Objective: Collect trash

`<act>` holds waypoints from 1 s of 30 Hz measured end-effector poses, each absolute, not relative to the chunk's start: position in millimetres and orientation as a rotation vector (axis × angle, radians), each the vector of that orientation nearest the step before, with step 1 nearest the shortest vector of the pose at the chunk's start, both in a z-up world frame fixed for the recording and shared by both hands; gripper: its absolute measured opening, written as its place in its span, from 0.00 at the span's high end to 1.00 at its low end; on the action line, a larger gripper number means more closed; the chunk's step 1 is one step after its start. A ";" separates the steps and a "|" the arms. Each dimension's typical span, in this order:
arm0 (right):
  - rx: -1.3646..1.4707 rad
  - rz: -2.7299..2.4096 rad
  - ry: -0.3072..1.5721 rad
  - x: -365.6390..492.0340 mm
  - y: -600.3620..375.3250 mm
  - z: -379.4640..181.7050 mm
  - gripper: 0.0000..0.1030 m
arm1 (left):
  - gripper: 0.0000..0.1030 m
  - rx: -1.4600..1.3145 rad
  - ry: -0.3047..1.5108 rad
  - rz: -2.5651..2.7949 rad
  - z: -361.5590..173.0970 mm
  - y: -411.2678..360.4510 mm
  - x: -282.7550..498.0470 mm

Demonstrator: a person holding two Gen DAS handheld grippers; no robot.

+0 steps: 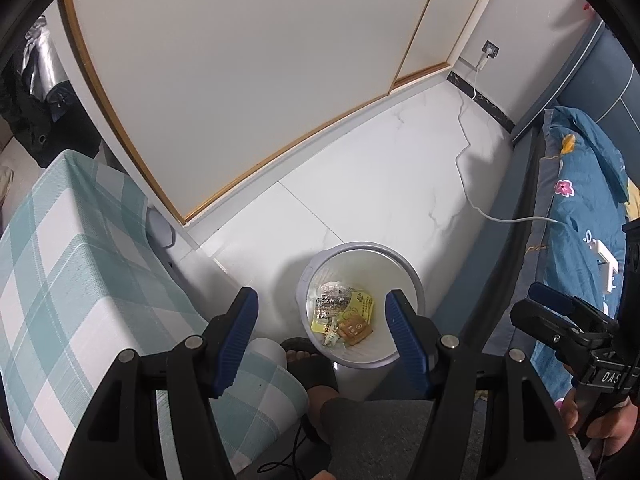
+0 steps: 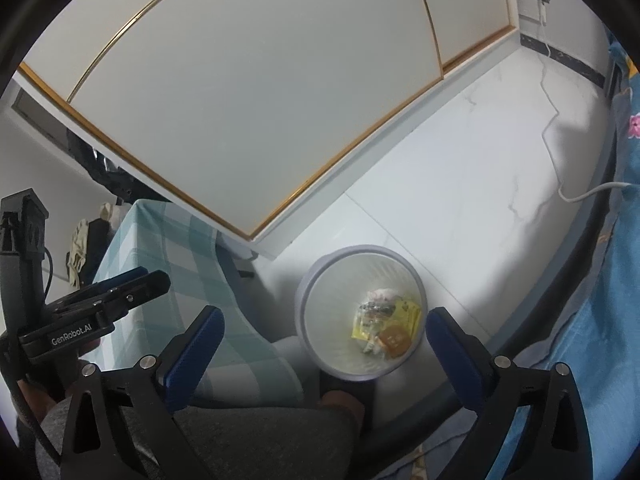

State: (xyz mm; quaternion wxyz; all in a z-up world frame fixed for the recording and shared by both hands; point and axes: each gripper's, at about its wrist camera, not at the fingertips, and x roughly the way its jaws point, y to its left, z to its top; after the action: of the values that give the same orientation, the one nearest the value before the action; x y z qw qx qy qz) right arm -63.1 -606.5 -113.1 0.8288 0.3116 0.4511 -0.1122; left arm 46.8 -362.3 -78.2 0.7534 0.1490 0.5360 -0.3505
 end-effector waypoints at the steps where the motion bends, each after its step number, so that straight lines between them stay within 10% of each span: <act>1: 0.659 -0.238 0.957 -62.9 -605.1 -111.5 0.01 | 0.40 0.325 1.169 -0.764 -77.4 -361.8 46.0; 30: 0.609 -0.253 0.950 -62.4 -598.4 -98.6 0.00 | 0.40 0.326 1.153 -0.755 -66.6 -353.7 40.9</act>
State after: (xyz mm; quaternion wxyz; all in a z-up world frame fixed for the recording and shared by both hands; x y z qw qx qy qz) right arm -62.4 -598.4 -98.6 0.8374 0.2878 0.4490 -0.1196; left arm 40.9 -353.7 -66.6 0.7596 0.1499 0.5295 -0.3466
